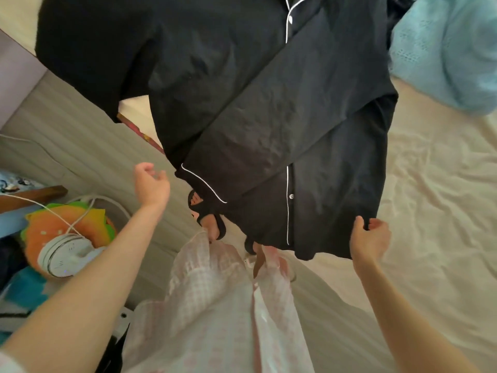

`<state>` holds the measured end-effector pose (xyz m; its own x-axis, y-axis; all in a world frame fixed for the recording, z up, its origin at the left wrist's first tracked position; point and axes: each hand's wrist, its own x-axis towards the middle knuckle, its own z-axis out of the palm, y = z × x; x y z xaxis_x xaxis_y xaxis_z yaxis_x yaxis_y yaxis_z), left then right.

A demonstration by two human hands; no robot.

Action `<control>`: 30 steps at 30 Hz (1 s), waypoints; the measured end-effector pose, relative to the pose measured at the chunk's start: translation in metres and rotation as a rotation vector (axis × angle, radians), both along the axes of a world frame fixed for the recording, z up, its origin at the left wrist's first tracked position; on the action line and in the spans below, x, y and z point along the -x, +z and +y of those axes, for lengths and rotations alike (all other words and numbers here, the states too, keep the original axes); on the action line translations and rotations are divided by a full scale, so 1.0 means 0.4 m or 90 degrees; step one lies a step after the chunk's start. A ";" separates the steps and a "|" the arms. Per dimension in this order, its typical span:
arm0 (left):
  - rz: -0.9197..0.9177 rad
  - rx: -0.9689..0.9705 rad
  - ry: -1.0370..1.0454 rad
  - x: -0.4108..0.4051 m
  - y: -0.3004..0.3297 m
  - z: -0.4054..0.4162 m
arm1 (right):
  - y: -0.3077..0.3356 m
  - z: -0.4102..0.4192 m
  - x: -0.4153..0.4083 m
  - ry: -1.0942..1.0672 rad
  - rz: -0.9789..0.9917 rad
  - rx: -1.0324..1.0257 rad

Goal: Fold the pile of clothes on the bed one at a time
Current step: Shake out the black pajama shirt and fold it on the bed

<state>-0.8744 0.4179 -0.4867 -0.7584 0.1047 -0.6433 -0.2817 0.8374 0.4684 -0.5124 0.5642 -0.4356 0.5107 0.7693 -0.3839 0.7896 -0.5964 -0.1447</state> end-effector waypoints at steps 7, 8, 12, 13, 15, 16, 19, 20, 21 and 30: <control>-0.195 -0.055 -0.074 -0.345 0.057 0.017 | -0.019 0.047 -0.107 0.044 0.177 0.136; -0.255 -0.061 -0.127 -0.403 0.054 0.031 | -0.023 0.053 -0.121 0.028 0.209 0.160; -0.309 -0.045 -0.186 -0.569 0.039 0.110 | -0.008 0.075 -0.195 0.024 0.321 0.189; -0.298 -0.042 -0.187 -0.592 0.034 0.130 | 0.001 0.083 -0.217 0.013 0.348 0.187; -0.256 -0.028 -0.201 -0.624 0.021 0.160 | 0.017 0.105 -0.261 -0.021 0.413 0.197; -0.226 -0.016 -0.216 -0.631 0.014 0.169 | 0.025 0.117 -0.281 -0.031 0.438 0.205; -0.164 0.035 -0.243 -0.632 -0.004 0.156 | 0.032 0.146 -0.329 -0.021 0.465 0.225; -0.170 0.045 -0.242 -0.626 -0.009 0.140 | 0.029 0.150 -0.339 -0.012 0.464 0.235; -0.180 0.050 -0.241 -0.621 -0.012 0.121 | 0.026 0.153 -0.347 -0.002 0.466 0.252; -0.196 0.043 -0.211 -0.627 0.025 0.053 | 0.012 0.139 -0.341 0.014 0.520 0.373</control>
<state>-0.6238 0.4391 -0.4768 -0.4634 0.2594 -0.8473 -0.1106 0.9318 0.3458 -0.3759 0.6199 -0.4306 -0.0896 0.3537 -0.9310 0.5914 -0.7332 -0.3355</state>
